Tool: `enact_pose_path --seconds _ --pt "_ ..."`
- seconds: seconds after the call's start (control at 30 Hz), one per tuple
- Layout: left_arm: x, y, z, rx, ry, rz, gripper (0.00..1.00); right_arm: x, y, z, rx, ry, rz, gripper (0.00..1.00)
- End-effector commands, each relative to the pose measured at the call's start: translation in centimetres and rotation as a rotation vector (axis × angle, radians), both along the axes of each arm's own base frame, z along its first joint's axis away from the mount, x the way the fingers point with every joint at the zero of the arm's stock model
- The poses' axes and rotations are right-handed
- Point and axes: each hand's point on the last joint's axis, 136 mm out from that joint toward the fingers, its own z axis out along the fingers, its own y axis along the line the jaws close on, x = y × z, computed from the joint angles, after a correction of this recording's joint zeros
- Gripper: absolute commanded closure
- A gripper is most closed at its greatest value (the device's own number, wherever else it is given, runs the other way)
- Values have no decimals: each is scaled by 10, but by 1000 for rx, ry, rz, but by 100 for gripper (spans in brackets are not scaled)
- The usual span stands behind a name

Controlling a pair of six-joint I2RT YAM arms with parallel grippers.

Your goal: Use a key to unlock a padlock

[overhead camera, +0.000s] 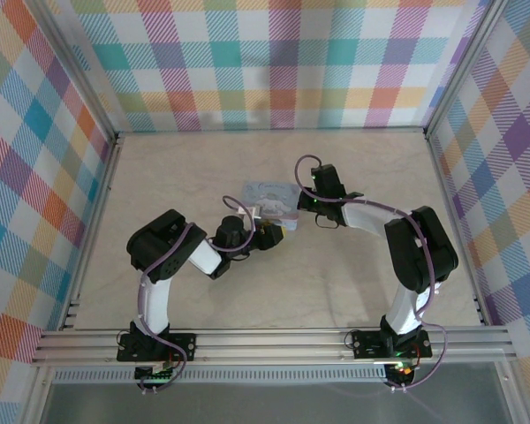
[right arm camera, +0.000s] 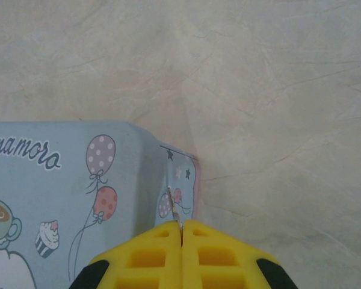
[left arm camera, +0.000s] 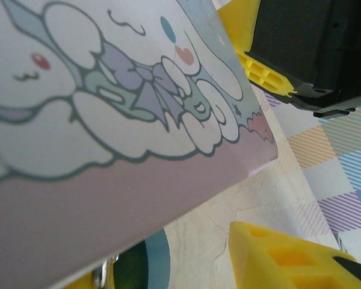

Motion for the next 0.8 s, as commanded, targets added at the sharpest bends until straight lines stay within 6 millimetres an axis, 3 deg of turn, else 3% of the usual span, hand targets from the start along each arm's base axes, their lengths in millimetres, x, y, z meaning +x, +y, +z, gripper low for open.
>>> enact_pose_path --seconds 0.0,0.17,0.43,0.5,0.6,0.77 --pt "-19 27 -58 145 174 32 52 -15 5 -8 6 47 29 100" --pt "-25 36 -68 169 205 45 50 -15 5 -9 10 49 28 100" --pt "-32 51 -78 196 253 72 56 -12 9 -5 26 46 34 100" --pt "-34 52 -79 196 254 65 62 -11 10 -4 25 41 35 100" --pt "-32 49 -76 187 248 57 63 -11 10 -4 26 42 35 100" --pt "-28 45 -76 188 251 49 73 -13 10 -5 28 44 34 100"
